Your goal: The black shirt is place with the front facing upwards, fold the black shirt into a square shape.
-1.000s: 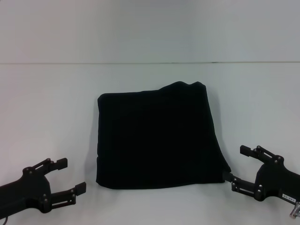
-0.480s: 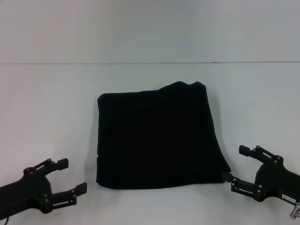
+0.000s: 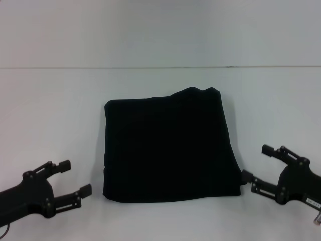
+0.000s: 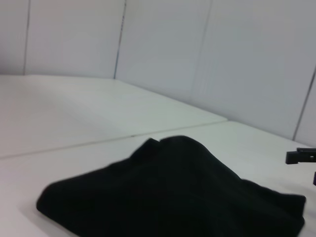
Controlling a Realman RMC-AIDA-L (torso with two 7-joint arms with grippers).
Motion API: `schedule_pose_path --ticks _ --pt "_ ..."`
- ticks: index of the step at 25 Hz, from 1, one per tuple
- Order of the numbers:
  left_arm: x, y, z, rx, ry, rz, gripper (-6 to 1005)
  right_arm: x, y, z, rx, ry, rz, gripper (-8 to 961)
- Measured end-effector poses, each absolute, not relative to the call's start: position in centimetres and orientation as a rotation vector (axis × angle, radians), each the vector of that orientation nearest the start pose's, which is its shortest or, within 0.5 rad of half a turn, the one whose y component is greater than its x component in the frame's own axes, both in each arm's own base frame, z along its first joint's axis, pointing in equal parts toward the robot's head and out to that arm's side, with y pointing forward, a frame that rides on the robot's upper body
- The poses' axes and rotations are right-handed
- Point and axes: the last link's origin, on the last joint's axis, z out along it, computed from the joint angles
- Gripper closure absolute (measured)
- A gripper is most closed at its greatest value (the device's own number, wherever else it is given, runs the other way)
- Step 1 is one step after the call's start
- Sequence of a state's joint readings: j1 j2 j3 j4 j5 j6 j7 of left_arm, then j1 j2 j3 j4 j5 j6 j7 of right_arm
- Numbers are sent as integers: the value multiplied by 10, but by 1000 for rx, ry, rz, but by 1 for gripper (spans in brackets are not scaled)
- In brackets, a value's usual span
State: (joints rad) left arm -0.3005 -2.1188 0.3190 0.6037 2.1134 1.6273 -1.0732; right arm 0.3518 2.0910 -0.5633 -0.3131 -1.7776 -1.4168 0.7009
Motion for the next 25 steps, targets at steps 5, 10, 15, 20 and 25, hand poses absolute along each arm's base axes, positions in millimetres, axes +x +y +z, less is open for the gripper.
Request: schedule_pose_path --ticks 5,10,15,20,25 --pt "-342 254 12 -2361 -702 -776 61 326 279 -28 -2288 454 766 58" --pt "-344 265 20 -2147 -666 -876 61 324 292 -15 -2065 503 866 58" --pt "-345 271 22 -1822 -586 -959 61 328 305 -3 -1764 547 908 59" --pt "-343 270 16 -1629 -527 -950 61 332 310 -1 -1632 569 878 59" --pt "-336 270 8 -1564 -527 -977 61 332 311 -1 -1624 552 861 59"
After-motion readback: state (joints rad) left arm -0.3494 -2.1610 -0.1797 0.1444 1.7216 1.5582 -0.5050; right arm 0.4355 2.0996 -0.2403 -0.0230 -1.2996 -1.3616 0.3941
